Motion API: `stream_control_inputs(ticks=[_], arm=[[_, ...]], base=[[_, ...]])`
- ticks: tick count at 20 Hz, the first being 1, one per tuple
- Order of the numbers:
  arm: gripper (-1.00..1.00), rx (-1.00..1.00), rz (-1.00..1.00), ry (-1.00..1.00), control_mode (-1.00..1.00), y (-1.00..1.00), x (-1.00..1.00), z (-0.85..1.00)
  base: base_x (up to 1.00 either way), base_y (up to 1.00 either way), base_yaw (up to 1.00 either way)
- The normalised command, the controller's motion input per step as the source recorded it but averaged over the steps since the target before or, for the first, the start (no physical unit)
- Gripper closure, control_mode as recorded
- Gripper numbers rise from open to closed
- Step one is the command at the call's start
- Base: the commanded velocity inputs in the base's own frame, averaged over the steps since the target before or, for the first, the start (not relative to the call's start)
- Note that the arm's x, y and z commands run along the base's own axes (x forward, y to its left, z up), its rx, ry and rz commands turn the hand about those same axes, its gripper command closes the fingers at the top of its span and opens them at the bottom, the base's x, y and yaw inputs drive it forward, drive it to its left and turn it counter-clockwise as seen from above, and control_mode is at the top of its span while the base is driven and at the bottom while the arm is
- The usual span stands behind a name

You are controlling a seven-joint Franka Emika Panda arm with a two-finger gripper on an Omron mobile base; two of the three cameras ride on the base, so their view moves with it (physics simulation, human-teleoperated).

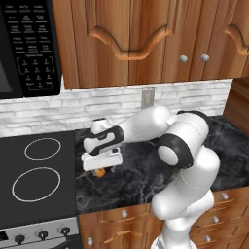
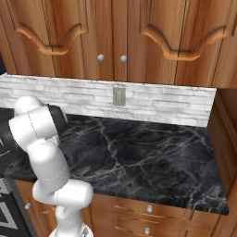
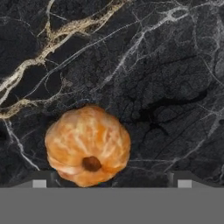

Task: Place the tangerine in the correct fridge rack based on whether it is a fruit or vegetable. Finally, close the fridge door.

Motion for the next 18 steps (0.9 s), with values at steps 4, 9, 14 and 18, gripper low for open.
stream_control_inputs(ticks=[4, 9, 14, 18], arm=[[-1.00, -0.02, 0.00, 0.00, -1.00, 0.09, 0.13, -0.07], [-1.00, -0.02, 0.00, 0.00, -1.00, 0.11, 0.14, -0.06], [-1.00, -0.03, 0.00, 0.00, -1.00, 0.02, 0.02, -0.19], [-1.00, -0.03, 0.00, 0.00, -1.00, 0.00, -0.26, -0.35]], base=[[0.00, 0.00, 0.00], [0.00, 0.00, 0.00], [0.00, 0.00, 0.00], [0.00, 0.00, 0.00]])
